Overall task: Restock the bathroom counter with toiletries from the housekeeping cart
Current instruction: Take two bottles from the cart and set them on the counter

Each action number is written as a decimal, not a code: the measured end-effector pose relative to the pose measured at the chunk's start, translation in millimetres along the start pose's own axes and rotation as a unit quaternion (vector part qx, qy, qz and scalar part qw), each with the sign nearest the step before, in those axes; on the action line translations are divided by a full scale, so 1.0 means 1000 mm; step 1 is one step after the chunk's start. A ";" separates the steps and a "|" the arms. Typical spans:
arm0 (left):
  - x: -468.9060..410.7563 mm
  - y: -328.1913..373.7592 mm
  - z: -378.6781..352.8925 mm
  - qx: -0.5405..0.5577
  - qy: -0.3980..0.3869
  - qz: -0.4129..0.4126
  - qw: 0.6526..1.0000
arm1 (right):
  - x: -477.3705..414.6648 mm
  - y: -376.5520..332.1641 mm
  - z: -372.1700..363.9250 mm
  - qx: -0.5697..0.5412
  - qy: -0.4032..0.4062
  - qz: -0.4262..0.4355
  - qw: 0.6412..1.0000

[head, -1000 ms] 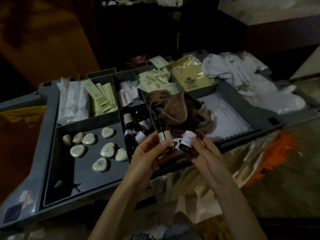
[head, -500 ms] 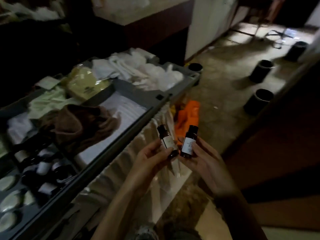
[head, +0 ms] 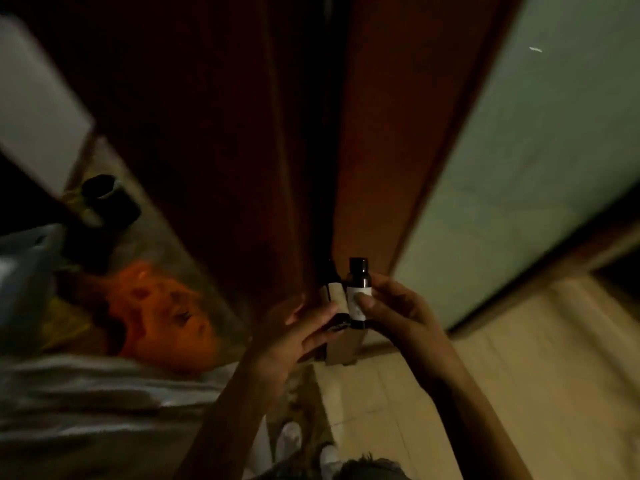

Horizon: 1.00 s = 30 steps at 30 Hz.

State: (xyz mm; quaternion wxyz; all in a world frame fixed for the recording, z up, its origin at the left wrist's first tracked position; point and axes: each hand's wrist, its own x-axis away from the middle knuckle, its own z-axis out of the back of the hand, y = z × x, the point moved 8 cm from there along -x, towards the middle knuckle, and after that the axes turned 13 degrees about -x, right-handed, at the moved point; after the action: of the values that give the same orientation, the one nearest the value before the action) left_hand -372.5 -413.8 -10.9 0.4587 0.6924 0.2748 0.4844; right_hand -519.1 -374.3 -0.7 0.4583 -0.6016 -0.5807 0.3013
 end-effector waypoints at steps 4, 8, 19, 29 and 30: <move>-0.021 -0.001 -0.072 -0.062 -0.154 0.038 0.985 | 0.035 -0.016 0.058 -0.024 0.132 0.053 0.990; -0.035 -0.002 -0.136 -0.108 -0.308 0.051 0.944 | 0.072 -0.027 0.095 -0.023 0.262 0.089 0.961; -0.035 -0.026 -0.264 -0.240 -0.571 0.054 0.783 | 0.167 -0.018 0.152 -0.131 0.535 0.179 0.815; -0.044 -0.057 -0.361 -0.264 -0.613 0.072 0.742 | 0.191 -0.022 0.227 -0.183 0.585 0.205 0.763; -0.046 -0.060 -0.375 -0.267 -0.612 0.068 0.742 | 0.193 -0.025 0.240 -0.182 0.584 0.205 0.764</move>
State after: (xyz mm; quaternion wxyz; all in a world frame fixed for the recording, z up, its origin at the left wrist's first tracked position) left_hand -731.9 -287.9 -43.0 0.6602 0.7061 -0.2529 0.0399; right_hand -717.0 -139.9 -41.1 0.5178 -0.8383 -0.1074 -0.1327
